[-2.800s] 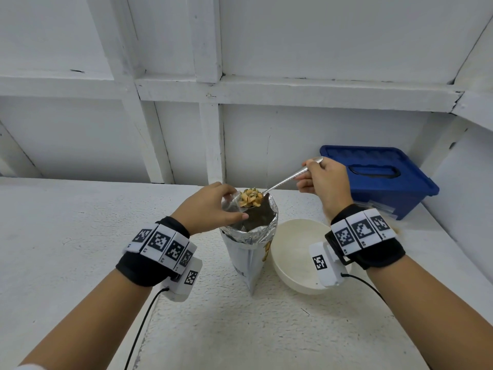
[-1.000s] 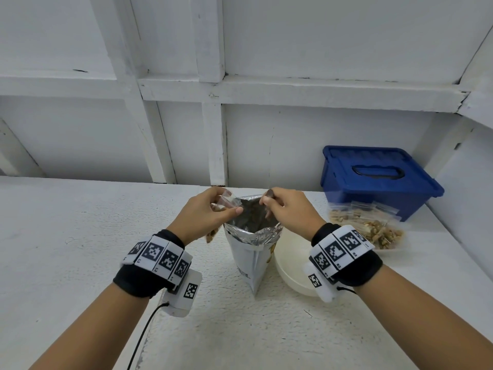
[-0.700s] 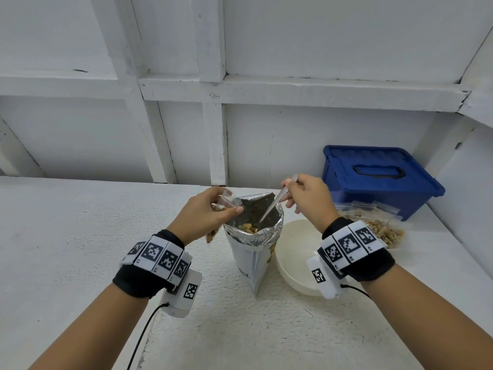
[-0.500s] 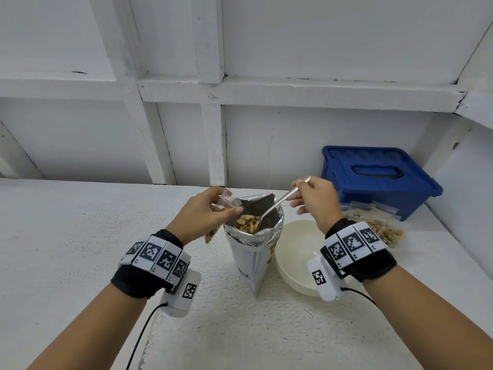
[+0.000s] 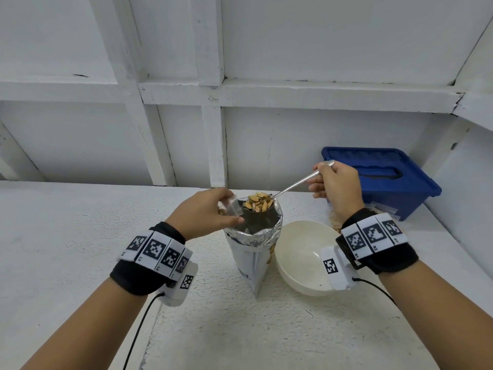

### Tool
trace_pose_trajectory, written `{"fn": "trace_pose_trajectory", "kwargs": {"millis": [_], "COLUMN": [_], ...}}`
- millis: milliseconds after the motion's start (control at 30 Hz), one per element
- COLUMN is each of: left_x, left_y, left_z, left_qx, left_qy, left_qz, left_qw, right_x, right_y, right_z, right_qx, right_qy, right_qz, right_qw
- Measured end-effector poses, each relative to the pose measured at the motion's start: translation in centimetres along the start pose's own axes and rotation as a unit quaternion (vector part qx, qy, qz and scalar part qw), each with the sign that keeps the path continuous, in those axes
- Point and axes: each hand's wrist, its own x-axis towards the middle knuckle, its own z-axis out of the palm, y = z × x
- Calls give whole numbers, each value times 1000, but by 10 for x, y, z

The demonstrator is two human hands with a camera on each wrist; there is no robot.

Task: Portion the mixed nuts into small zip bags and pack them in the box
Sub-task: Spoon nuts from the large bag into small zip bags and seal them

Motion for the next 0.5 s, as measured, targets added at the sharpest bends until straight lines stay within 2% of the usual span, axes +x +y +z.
{"fn": "trace_pose_trajectory", "kwargs": {"millis": [167,267,367,500], "left_x": [1,1,0,-2], "left_y": [10,12,12,7], "left_z": [6,8,11,15], "left_qx": [-28,-61,-123,-182], "left_qy": [19,33,55,93], "left_qz": [-4,-4,-15,-25], "left_qw": [999,998,991,979], "right_x": [-6,-11,-19,-28], "right_y": [-14,-26,-40,-57], "right_z": [9,18,28,36], "right_qx": [-1,-27,-74,-106], "right_qy": [-17,-33,-53,-41], "right_qz": [-34,-80,-174,-322], "right_qw": [999,996,981,940]}}
